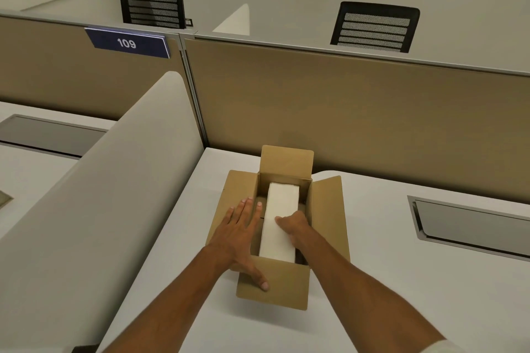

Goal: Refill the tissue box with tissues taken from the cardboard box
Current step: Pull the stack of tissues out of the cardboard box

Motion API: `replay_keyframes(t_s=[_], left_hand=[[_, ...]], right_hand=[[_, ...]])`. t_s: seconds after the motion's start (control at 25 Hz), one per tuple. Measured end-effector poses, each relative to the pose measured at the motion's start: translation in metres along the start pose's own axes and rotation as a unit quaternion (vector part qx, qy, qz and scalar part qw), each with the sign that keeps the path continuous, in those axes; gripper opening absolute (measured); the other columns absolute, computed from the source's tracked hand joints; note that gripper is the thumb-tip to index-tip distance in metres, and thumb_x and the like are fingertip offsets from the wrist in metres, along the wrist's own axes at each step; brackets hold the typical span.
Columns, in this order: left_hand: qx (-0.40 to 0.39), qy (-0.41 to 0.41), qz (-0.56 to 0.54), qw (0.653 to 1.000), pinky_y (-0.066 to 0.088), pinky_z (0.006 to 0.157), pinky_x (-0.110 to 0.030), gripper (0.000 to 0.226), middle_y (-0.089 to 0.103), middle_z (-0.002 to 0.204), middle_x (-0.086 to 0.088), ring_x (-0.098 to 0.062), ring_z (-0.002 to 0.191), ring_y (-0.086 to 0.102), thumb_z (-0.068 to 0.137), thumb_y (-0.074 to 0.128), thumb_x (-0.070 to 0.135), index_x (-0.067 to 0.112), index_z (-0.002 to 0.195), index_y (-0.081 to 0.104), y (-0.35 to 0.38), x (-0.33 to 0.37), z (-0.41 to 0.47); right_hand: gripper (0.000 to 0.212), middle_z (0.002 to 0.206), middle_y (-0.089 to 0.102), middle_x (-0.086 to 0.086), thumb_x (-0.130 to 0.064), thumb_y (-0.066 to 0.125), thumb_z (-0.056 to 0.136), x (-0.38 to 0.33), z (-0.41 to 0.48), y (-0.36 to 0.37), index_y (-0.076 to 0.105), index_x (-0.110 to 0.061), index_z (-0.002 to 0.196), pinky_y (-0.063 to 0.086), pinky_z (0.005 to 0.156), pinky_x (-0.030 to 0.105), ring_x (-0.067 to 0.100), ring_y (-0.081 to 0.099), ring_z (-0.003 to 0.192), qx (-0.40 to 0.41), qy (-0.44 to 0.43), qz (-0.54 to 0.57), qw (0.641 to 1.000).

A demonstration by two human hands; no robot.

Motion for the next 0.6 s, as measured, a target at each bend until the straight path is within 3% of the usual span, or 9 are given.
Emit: replay_keyframes(t_s=[0.32, 0.6], left_hand=[[0.010, 0.000, 0.007, 1.000, -0.022, 0.111, -0.045, 0.159, -0.030, 0.157, -0.004, -0.025, 0.137, -0.036, 0.027, 0.049, 0.098, 0.026, 0.141, -0.034, 0.0057, -0.0013, 0.0022], [-0.001, -0.031, 0.039, 0.999, -0.027, 0.098, -0.067, 0.158, -0.029, 0.157, -0.002, -0.024, 0.136, -0.035, 0.025, 0.044, 0.100, 0.027, 0.140, -0.036, 0.0055, -0.0006, 0.0010]], right_hand=[[0.061, 0.132, 0.054, 0.019, -0.022, 0.076, 0.080, 0.0007, 0.0103, 0.0063, 0.047, 0.002, 0.128, 0.045, 0.104, 0.048, 0.035, 0.053, 0.117, -0.035, 0.049, 0.063, 0.996], [0.073, 0.131, 0.055, 0.022, -0.020, 0.084, 0.071, 0.0071, 0.0083, 0.0065, 0.046, 0.001, 0.130, 0.045, 0.102, 0.054, 0.039, 0.055, 0.118, -0.056, 0.066, 0.125, 0.988]])
Point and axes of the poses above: each hand's wrist, its own z-axis towards the middle knuckle, its own y-axis out of the palm, x = y × z, the point moved 2 cm from there along z, towards the middle knuckle
